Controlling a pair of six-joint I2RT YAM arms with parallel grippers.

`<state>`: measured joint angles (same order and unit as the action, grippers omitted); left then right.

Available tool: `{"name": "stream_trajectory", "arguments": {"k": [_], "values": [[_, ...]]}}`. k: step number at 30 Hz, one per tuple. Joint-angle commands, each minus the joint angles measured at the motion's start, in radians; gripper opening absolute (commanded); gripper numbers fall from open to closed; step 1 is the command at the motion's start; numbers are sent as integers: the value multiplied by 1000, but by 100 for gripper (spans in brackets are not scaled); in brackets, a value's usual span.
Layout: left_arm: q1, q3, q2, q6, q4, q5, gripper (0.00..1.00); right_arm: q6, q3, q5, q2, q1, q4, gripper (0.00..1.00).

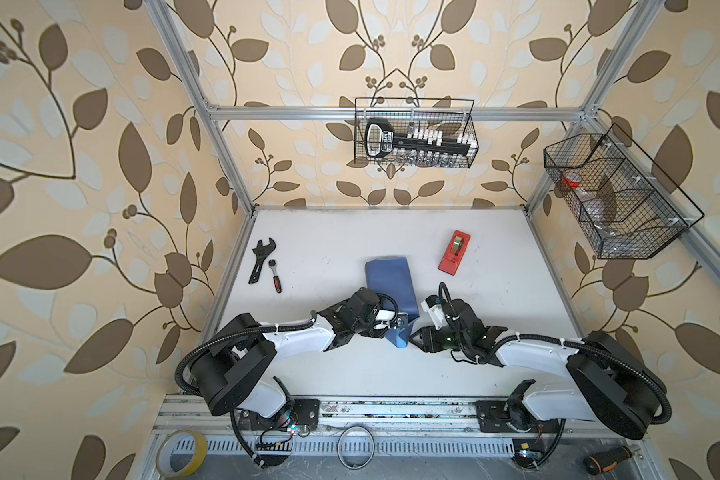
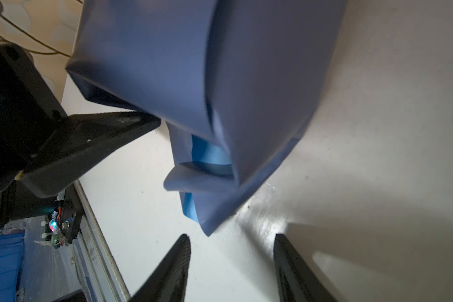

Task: Wrap the gift box in paper

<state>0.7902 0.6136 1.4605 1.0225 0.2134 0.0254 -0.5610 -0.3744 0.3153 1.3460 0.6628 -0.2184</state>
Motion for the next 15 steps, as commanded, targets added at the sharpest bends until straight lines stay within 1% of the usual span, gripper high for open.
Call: {"name": "stream_trajectory", "arguments": {"k": [1,7,12,15], "values": [[-9,15,12,38,-15,-28,77,-28,23,14,16,10,-55,51],[-9,10,12,29,-23,-33,69,-52,48,19,31,15,-101,47],[-9,12,14,21,-31,-35,67,-77,64,31,32,27,-141,44],[-9,14,15,19,-37,-34,65,-73,71,20,26,37,-148,43]]}}
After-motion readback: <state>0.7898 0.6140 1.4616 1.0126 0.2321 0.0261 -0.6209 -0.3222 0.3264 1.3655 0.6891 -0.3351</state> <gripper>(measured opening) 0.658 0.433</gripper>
